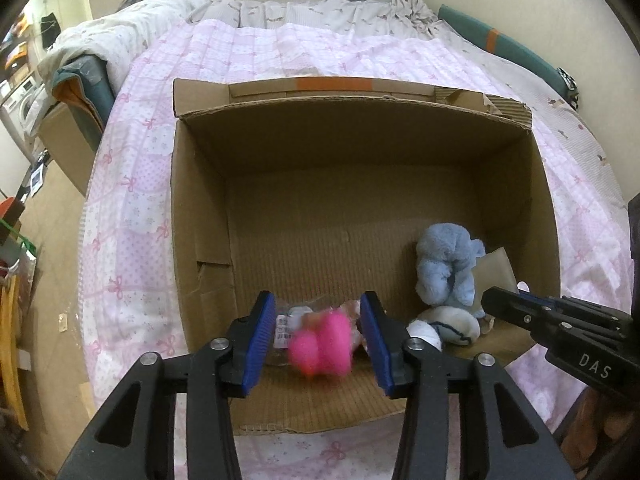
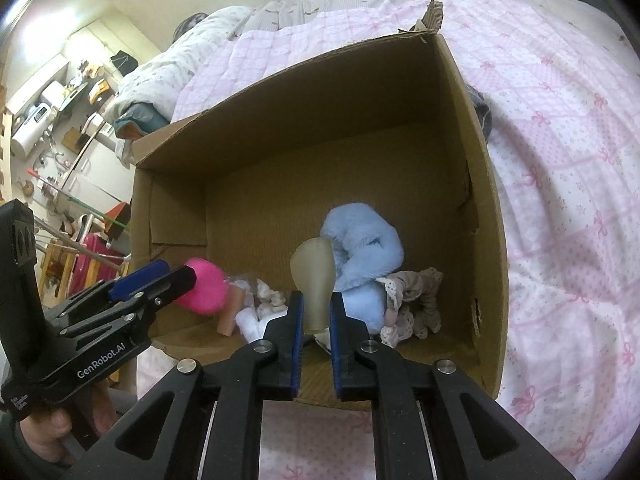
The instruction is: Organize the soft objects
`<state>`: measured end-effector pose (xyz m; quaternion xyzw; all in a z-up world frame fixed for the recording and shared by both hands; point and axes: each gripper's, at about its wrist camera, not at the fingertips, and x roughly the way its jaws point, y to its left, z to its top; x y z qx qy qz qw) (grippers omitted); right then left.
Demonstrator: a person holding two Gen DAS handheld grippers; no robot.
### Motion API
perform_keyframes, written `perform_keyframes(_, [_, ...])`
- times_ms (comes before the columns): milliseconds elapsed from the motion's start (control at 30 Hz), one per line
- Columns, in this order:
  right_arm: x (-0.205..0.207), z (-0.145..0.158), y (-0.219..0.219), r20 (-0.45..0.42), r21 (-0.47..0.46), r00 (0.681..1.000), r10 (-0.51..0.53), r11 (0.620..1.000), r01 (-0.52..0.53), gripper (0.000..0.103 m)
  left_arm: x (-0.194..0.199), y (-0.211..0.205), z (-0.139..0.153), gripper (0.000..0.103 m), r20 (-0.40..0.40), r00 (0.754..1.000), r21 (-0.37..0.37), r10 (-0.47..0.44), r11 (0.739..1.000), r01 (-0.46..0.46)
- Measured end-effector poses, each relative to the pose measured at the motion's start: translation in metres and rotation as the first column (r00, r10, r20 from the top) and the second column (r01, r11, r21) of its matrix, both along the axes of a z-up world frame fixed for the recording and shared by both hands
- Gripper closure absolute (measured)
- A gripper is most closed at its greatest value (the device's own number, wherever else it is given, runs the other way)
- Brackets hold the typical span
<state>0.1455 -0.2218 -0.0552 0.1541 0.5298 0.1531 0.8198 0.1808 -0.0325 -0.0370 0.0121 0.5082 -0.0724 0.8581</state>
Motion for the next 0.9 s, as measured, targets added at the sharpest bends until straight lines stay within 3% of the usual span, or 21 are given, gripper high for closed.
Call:
perform_keyframes(333, [0.003, 0.001, -0.004, 0.001, 0.022, 0.999, -0.034, 0.999, 0.034, 0.069, 0.002, 0.005, 0.004, 0.054, -0.023, 0.999, -0.053, 0.022, 0.998, -0.023])
perform_keyframes(367, [0.003, 0.002, -0.004, 0.003, 0.029, 0.999, -0.038, 0.999, 0.038, 0.060, 0.002, 0.005, 0.007, 0.054, -0.016, 1.000, -0.054, 0.025, 0.998, -0.026])
perform_keyframes(400, [0.003, 0.003, -0.004, 0.008, 0.037, 0.999, -0.045, 0.998, 0.045, 0.039, 0.001, 0.005, 0.009, 0.054, -0.011, 1.000, -0.053, 0.027, 0.998, -0.027])
perform_keyframes(433, [0.002, 0.005, -0.005, 0.022, 0.050, 0.998, -0.055, 0.997, 0.053, 0.032, 0.001, 0.006, 0.012, 0.054, 0.000, 1.000, -0.052, 0.031, 0.998, -0.031])
perform_keyframes(567, [0.000, 0.017, -0.010, 0.077, 0.100, 0.994, -0.074, 0.993, 0.066, 0.023, -0.004, 0.014, 0.024, 0.054, 0.057, 0.995, -0.041, 0.079, 0.996, -0.076])
perform_keyframes(700, [-0.004, 0.025, -0.015, 0.118, 0.088, 0.987, -0.106, 0.992, 0.096, 0.002, -0.011, 0.025, 0.036, 0.054, 0.110, 0.984, -0.039, 0.137, 0.990, -0.133])
perform_keyframes(900, [-0.017, 0.046, -0.026, 0.231, 0.054, 0.962, -0.146, 0.989, 0.137, 0.000, -0.029, 0.037, 0.061, 0.054, 0.205, 0.967, -0.060, 0.155, 0.988, -0.145])
